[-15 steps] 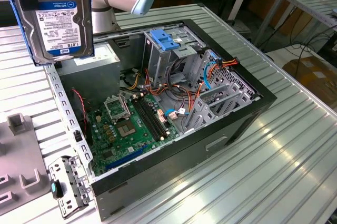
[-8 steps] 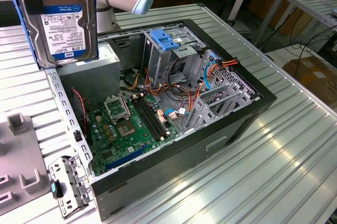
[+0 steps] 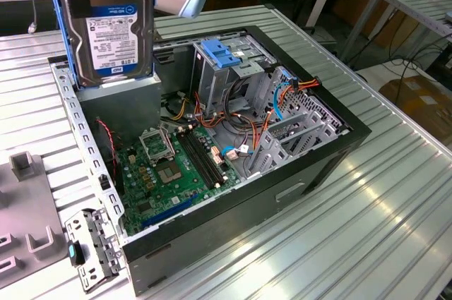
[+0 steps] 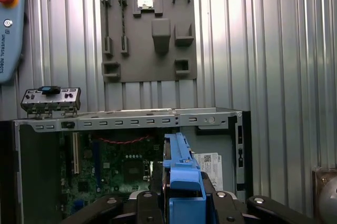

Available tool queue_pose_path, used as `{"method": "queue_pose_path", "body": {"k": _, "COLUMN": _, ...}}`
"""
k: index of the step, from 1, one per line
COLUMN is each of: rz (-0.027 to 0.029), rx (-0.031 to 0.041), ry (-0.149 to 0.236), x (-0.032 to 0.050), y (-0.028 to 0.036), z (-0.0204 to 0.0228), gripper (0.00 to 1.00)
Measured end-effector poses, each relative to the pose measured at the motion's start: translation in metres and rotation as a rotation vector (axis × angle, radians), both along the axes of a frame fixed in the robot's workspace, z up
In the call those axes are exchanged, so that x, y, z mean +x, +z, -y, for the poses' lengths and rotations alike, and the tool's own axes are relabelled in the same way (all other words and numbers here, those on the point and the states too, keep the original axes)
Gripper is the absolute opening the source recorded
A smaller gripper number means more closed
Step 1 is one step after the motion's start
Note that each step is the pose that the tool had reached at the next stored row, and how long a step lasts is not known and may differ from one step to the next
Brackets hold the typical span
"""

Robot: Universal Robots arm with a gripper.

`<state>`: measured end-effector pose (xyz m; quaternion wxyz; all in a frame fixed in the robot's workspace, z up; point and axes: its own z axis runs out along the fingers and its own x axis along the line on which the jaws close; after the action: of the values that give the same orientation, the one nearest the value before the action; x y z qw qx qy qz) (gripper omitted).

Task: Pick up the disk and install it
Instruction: 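Pick up the disk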

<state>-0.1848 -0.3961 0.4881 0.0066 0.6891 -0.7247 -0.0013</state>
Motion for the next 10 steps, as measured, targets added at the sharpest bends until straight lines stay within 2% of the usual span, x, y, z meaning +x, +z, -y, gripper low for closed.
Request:
{"method": "queue_pose_path", "body": {"k": 1, "rz": 0.0, "rx": 0.0, "ry": 0.0, "x": 0.0022, "y": 0.0, "z": 0.0, "gripper": 0.37}}
{"method": "queue_pose_path", "body": {"k": 10, "rz": 0.0001, "rx": 0.0001, "ry": 0.0, "x": 0.0038, "y": 0.0, "z": 0.0, "gripper": 0.37}}
